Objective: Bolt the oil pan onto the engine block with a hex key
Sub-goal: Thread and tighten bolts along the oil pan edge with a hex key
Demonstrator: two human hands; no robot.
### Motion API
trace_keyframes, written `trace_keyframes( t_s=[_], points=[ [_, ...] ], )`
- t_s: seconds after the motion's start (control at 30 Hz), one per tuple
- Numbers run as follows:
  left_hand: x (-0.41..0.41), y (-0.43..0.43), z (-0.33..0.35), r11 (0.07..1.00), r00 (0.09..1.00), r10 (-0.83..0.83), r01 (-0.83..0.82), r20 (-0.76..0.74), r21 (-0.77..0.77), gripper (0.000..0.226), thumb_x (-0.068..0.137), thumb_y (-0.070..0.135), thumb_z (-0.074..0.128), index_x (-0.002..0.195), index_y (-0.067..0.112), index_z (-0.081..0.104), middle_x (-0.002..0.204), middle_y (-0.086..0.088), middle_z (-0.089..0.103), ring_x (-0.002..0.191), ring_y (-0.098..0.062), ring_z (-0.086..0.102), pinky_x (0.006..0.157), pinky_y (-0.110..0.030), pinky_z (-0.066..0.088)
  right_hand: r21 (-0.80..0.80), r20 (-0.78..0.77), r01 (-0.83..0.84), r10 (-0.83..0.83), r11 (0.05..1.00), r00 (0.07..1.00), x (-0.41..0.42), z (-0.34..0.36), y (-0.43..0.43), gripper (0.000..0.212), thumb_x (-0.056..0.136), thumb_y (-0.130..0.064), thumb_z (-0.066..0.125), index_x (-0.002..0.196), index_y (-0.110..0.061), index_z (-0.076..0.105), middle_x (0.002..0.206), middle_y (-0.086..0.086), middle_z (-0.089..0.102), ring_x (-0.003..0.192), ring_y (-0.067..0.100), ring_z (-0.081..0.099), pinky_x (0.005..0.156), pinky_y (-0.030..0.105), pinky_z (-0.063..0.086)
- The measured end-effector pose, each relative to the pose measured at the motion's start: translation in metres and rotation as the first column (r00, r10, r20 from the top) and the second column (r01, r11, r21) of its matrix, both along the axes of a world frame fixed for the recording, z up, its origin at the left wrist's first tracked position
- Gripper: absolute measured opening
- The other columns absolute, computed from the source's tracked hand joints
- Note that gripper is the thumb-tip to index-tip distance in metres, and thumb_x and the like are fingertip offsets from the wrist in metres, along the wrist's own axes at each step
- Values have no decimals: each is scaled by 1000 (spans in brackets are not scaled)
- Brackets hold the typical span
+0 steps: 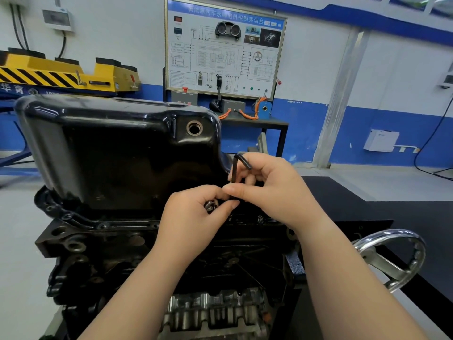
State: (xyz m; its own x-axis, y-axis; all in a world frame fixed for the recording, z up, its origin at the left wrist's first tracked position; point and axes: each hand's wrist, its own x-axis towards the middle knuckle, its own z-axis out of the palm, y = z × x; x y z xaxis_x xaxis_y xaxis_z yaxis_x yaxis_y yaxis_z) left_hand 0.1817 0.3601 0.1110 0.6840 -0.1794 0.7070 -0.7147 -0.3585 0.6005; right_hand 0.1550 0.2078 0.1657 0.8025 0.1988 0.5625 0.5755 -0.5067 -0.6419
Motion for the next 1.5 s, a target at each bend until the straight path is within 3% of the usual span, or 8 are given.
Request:
trace_keyframes(
  t_s=[0.13, 0.27, 0.4, 0.63, 0.83, 0.93, 1.27, 1.5],
  points=[
    [0, 0, 0, 1000, 1000, 14, -14, 15, -2, 8, 77, 23, 73, 76, 30, 73, 68, 17, 65, 68, -3, 60, 58, -20, 45, 25, -39, -66, 67, 998, 997, -1, 1, -1, 22, 86, -7, 65, 96, -26, 69, 89, -5, 74, 67, 35, 59, 72, 35, 58],
    [0, 0, -1, 1000, 999, 30, -30, 21, -1, 6, 76, 23, 74, 79, 29, 73, 82, 24, 63, 70, -2, 59, 59, -15, 44, 65, -57, -66, 70, 996, 996, -1, 2, -2, 20, 86, -6, 64, 94, -23, 70, 87, -1, 75, 65, 33, 61, 61, 23, 52],
    [0, 0, 0, 1000, 1000, 31, -31, 5, 5, 8, 73, 33, 72, 80, 31, 72, 65, 17, 64, 68, 0, 60, 59, -14, 45, 74, -34, -20, 23, 997, 999, 0, 1, -1, 13, 79, -9, 73, 81, -20, 67, 68, -3, 66, 54, 11, 52, 59, 21, 50],
    [-2, -1, 1, 1000, 1000, 22, -22, 7, 11, 4, 73, 34, 72, 76, 33, 71, 65, 20, 65, 69, -1, 60, 58, -17, 45, 45, -8, 4, -4, 999, 1000, -1, 1, 1, 22, 76, -12, 77, 71, -24, 59, 64, -12, 57, 57, 10, 46, 61, 33, 49],
    [-1, 1, 0, 1000, 1000, 9, -9, 10, 7, 8, 77, 25, 72, 77, 33, 72, 63, 19, 64, 66, -1, 60, 57, -17, 45, 12, -46, -75, 75, 997, 996, -3, 1, 0, 23, 88, -9, 63, 96, -30, 69, 89, -2, 74, 70, 38, 57, 68, 32, 56],
    [0, 1, -1, 1000, 1000, 12, -12, -4, -4, 9, 76, 22, 74, 77, 31, 73, 64, 24, 63, 64, 1, 59, 56, -14, 44, 39, -71, -93, 95, 995, 993, -3, 1, -1, 24, 88, -7, 62, 94, -28, 70, 90, -2, 75, 75, 34, 63, 65, 21, 54],
    [-1, 1, 1, 1000, 1000, -8, 8, -23, 0, 10, 71, 34, 74, 79, 38, 70, 78, 25, 67, 76, 5, 62, 69, -16, 49, 49, -16, 29, -28, 998, 999, -1, -3, 1, 15, 75, -15, 78, 75, -8, 64, 66, 4, 63, 54, 13, 42, 55, 27, 43],
    [0, 1, 1, 1000, 1000, 5, -5, -10, 12, 11, 77, 27, 71, 73, 37, 69, 70, 24, 63, 66, 2, 58, 57, -11, 42, 15, -35, -52, 52, 999, 998, -4, 1, 1, 13, 86, -14, 66, 94, -24, 70, 85, -11, 72, 54, 31, 39, 55, 37, 42]
  ],
)
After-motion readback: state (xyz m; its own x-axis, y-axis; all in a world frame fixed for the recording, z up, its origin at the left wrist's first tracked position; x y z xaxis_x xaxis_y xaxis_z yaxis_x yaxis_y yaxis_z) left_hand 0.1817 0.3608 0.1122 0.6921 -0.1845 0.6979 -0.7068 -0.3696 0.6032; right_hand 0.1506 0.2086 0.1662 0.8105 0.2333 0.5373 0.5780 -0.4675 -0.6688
